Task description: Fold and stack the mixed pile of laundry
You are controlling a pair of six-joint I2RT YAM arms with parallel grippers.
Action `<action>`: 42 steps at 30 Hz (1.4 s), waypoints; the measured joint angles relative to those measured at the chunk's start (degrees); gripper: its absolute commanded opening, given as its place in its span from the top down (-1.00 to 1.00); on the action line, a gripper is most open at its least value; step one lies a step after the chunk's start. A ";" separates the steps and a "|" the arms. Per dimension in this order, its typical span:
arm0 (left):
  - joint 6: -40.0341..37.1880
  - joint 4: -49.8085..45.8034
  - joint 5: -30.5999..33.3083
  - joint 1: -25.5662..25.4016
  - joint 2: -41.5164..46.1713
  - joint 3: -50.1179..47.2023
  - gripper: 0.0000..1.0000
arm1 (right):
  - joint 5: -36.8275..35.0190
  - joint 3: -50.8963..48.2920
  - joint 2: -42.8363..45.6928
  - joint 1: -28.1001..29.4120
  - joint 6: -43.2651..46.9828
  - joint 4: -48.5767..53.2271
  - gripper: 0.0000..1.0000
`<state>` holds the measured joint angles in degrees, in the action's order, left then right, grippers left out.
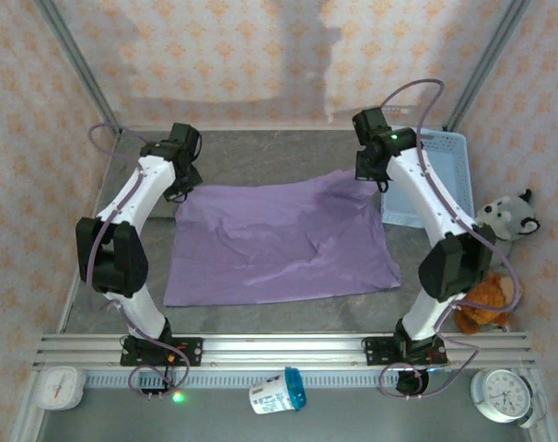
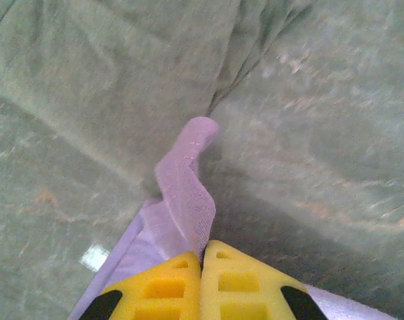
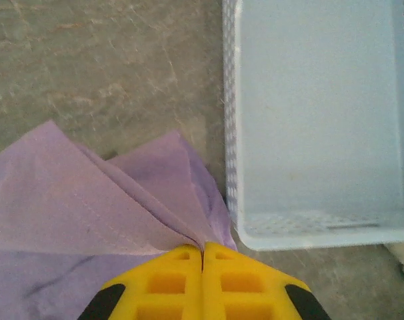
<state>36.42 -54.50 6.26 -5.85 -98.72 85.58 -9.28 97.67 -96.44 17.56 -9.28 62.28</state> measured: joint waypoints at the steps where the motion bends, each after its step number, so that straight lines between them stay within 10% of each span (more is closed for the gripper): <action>1: -0.37 0.04 -0.02 0.00 0.85 -1.77 1.00 | 0.02 -1.11 1.27 0.00 -0.15 0.57 1.00; 11: -0.04 -0.35 -1.36 -1.40 11.58 -16.72 1.00 | 3.06 -16.63 15.08 0.02 -4.22 5.81 0.94; 14: 1.05 -1.05 -1.79 -2.40 17.33 -21.31 -0.36 | 4.55 -21.86 19.80 0.00 -5.79 6.21 -0.23; 16: 1.81 -1.55 -1.70 -2.40 19.85 -23.15 -0.61 | 5.81 -24.59 22.38 0.00 -6.45 5.31 -0.50; 24: 4.70 -0.22 -1.88 -2.43 17.05 -20.41 -0.61 | 13.53 -26.49 19.82 0.37 -7.50 -2.16 0.02; 42: 8.98 10.69 -10.14 -9.29 5.33 -16.31 -0.62 | 16.46 -27.58 -2.43 11.39 -8.98 -19.23 0.21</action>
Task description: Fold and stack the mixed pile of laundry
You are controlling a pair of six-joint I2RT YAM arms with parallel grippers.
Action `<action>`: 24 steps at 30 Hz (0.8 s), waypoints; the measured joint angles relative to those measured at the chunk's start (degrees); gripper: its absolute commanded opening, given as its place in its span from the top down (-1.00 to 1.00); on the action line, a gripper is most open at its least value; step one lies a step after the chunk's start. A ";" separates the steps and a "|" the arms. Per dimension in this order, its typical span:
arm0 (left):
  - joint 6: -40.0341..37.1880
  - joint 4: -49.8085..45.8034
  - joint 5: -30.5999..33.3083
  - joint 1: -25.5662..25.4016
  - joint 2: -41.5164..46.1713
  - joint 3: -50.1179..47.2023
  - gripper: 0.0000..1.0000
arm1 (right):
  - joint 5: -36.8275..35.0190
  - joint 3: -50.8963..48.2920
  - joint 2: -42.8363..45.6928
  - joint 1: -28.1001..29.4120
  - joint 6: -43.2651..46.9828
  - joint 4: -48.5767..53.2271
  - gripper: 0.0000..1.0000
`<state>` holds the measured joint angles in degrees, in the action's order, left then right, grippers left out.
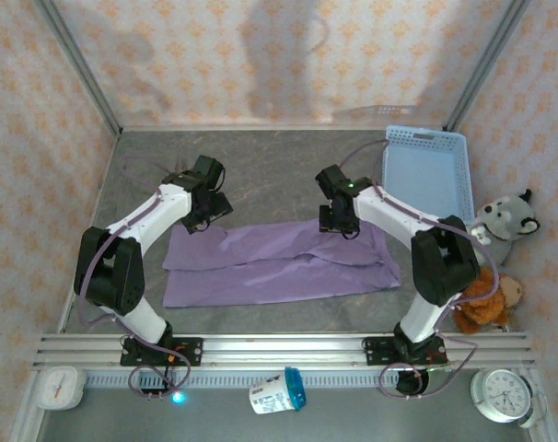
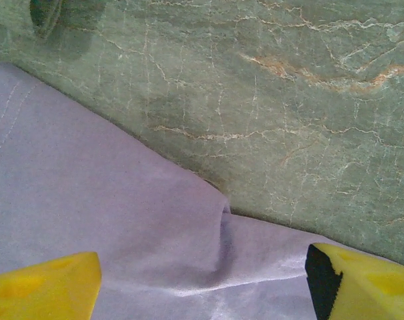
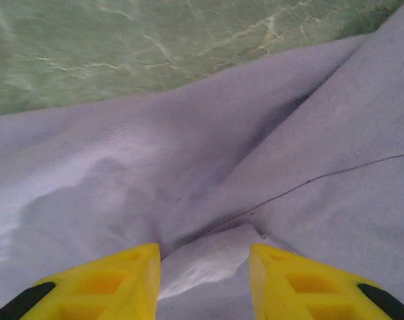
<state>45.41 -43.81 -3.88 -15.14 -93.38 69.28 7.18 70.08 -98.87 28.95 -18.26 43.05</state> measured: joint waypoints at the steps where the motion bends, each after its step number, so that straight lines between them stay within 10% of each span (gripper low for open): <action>1: -0.02 0.02 -0.17 0.00 0.00 -0.04 -0.62 | -0.44 -0.33 -0.74 0.00 -0.02 -0.28 0.21; 5: -0.04 0.31 -0.22 0.00 0.00 -0.92 -0.63 | -1.64 -1.51 -4.13 0.00 -0.61 -1.62 0.21; 13: -0.83 -0.13 -0.13 0.00 0.87 -2.67 -0.64 | -2.97 -1.07 -7.10 0.00 -2.01 -2.49 0.94; 24: -2.12 0.44 0.02 0.00 2.14 -3.30 -0.64 | -3.76 -5.95 5.97 0.00 -6.14 2.60 0.41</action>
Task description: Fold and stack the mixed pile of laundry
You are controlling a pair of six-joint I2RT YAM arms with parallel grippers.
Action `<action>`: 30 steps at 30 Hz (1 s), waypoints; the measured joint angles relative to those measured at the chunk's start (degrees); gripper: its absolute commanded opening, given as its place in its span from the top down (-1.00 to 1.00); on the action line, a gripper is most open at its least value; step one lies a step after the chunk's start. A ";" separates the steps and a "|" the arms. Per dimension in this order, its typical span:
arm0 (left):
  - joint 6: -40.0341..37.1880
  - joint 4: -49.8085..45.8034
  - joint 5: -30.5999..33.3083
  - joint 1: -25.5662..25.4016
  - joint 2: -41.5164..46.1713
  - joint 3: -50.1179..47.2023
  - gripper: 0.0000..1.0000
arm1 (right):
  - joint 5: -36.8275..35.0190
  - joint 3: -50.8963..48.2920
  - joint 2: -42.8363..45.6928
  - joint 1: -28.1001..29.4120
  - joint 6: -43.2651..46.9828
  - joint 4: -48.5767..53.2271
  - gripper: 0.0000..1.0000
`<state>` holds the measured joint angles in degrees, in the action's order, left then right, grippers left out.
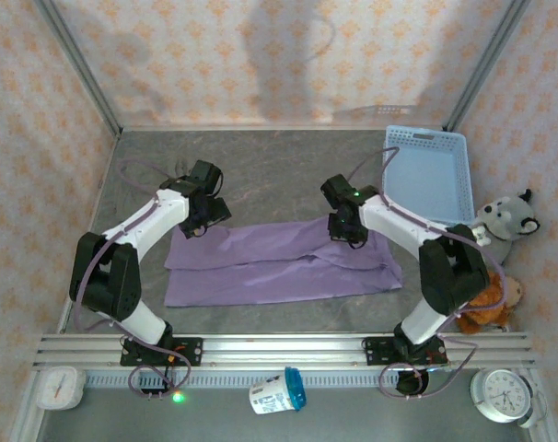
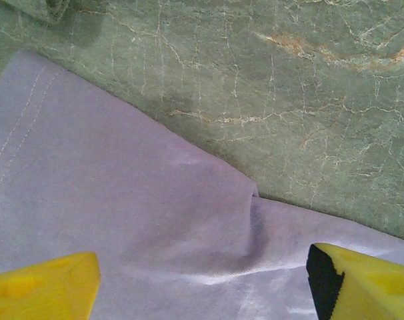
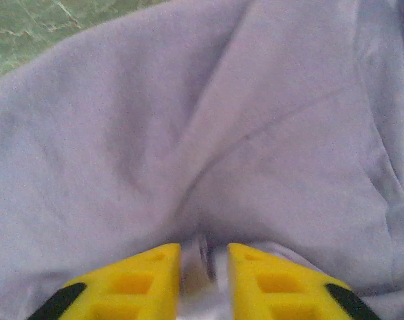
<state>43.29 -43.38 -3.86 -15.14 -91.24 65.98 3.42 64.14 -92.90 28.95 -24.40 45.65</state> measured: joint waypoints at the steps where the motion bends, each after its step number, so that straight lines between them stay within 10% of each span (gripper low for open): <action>1: -0.13 0.11 0.00 0.00 -0.28 0.00 -0.64 | 0.02 -0.20 0.09 0.00 -0.24 0.11 0.37; 9: -1.42 0.42 0.00 0.00 -4.81 0.72 -0.64 | 1.01 1.09 -4.17 0.02 -0.76 -0.48 0.07; 17: -1.88 0.37 0.02 0.00 -4.92 0.74 -0.65 | -0.50 5.57 -11.78 0.04 -1.03 -0.15 0.96; 30: -3.32 1.25 1.29 1.31 -10.21 2.84 -0.65 | 0.87 -4.00 3.76 0.98 -5.99 4.59 0.67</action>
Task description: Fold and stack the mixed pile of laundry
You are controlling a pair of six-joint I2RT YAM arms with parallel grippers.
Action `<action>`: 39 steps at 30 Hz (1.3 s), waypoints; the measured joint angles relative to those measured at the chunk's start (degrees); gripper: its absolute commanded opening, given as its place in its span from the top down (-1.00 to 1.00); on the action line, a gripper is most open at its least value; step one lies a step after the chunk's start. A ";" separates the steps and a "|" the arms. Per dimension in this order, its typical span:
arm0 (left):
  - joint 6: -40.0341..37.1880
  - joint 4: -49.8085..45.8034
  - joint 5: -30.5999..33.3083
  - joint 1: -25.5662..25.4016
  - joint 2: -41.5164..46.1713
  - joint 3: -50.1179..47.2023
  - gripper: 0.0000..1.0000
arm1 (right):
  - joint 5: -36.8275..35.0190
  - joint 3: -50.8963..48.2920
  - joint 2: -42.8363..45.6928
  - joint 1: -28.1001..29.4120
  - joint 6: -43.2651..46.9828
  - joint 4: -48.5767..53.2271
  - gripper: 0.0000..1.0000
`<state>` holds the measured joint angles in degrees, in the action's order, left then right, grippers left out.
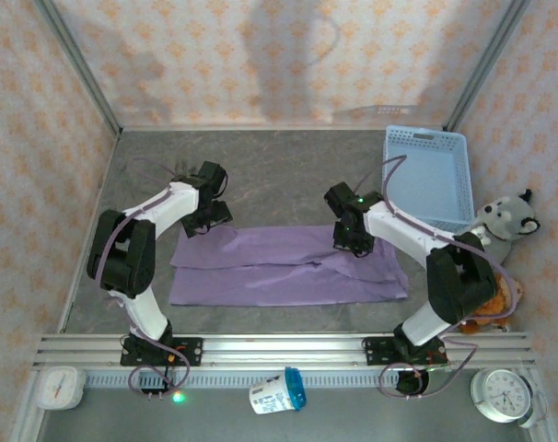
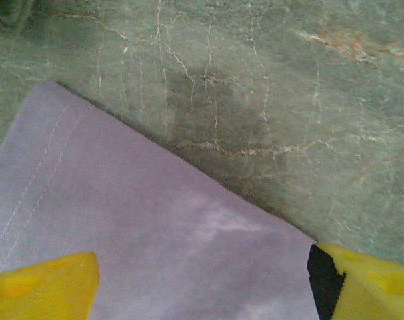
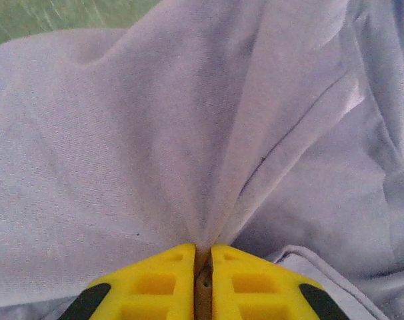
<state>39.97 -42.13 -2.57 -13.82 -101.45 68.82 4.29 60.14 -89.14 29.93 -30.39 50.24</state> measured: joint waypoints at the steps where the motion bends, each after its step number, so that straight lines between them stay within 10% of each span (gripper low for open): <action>1: -0.02 0.04 0.00 0.07 -0.39 0.04 -0.65 | 0.50 -0.76 0.35 0.33 -0.70 0.17 0.58; 6: -0.72 0.20 -0.04 0.04 -0.85 0.28 -0.65 | 1.62 -1.22 0.50 0.90 -2.56 1.11 0.26; 39: 1.53 5.31 2.89 10.03 0.37 -8.09 -0.54 | -2.80 47.04 -40.89 -2.71 6.67 -0.44 0.13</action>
<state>41.50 -36.82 0.32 -3.79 -101.08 60.73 1.50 107.18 -130.04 27.22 -23.73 49.80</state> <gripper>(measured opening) 0.766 0.412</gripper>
